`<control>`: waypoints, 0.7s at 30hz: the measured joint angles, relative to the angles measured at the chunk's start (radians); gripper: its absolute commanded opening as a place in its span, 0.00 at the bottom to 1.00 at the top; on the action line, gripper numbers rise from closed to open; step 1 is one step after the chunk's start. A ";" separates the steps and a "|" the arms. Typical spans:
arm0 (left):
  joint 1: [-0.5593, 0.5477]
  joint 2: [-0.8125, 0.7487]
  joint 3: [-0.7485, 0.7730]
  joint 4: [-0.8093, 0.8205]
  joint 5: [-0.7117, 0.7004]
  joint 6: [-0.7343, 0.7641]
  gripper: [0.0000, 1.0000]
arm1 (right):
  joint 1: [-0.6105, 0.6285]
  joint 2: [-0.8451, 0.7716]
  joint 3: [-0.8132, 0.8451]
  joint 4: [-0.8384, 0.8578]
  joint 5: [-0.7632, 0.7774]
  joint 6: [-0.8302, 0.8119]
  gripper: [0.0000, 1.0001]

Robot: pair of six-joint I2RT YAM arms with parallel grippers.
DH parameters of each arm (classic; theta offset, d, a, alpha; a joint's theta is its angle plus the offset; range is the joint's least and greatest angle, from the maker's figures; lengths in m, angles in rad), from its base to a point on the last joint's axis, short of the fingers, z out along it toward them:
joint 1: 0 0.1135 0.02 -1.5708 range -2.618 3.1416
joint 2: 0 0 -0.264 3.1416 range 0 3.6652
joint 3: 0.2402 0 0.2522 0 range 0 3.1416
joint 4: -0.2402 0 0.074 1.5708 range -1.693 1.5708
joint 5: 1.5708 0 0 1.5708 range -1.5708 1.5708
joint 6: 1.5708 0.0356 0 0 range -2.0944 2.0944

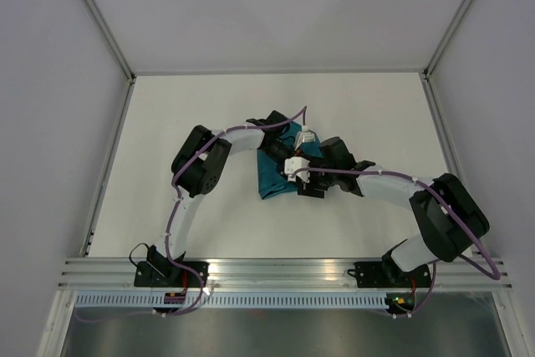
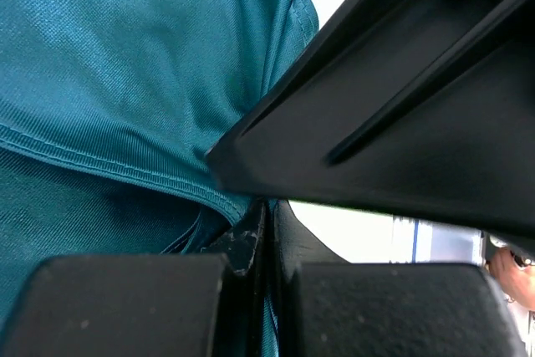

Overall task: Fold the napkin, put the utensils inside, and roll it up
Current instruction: Roll the napkin with the utensil

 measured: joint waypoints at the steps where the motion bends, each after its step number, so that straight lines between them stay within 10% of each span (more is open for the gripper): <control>1: 0.000 0.000 0.000 -0.001 0.002 -0.001 0.02 | 0.008 0.012 0.000 0.002 0.007 -0.002 0.74; 12: 0.014 0.000 0.005 -0.005 0.005 -0.003 0.02 | 0.041 0.089 0.024 -0.003 0.051 -0.027 0.28; 21: 0.032 0.000 0.006 -0.011 0.013 -0.006 0.33 | 0.039 0.147 0.135 -0.154 0.042 -0.062 0.17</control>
